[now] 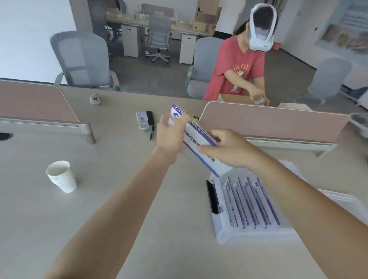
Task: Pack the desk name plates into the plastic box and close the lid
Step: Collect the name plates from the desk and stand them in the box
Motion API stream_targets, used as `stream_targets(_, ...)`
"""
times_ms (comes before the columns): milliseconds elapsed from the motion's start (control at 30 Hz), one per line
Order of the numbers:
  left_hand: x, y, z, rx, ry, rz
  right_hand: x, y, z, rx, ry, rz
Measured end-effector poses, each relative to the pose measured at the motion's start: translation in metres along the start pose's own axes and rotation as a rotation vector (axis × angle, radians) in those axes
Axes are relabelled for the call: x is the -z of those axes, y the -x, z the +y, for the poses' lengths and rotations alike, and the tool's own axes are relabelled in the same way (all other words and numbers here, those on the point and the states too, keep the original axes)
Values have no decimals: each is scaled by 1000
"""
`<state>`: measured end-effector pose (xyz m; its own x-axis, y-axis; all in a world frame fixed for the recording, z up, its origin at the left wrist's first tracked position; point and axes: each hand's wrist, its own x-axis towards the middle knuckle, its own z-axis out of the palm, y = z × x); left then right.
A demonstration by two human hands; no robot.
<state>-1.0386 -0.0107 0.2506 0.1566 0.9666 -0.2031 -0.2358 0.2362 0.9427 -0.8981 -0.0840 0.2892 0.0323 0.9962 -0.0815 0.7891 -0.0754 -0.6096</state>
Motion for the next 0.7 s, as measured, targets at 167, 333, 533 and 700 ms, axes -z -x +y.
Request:
stream_targets(167,-65,13,-13,-70,-96,-60,26,32,29,-84,105,180)
stream_targets(333,-139,30,-35,-66,-181,-134,51,60,89,-97,95,243)
stream_targets(533,-241,46,-67,-83,-354,-237,99,90,179,-163,90,303)
stream_targets(700,-302,48,-83,-203,-522,-311,125,101,242,-246,112,349)
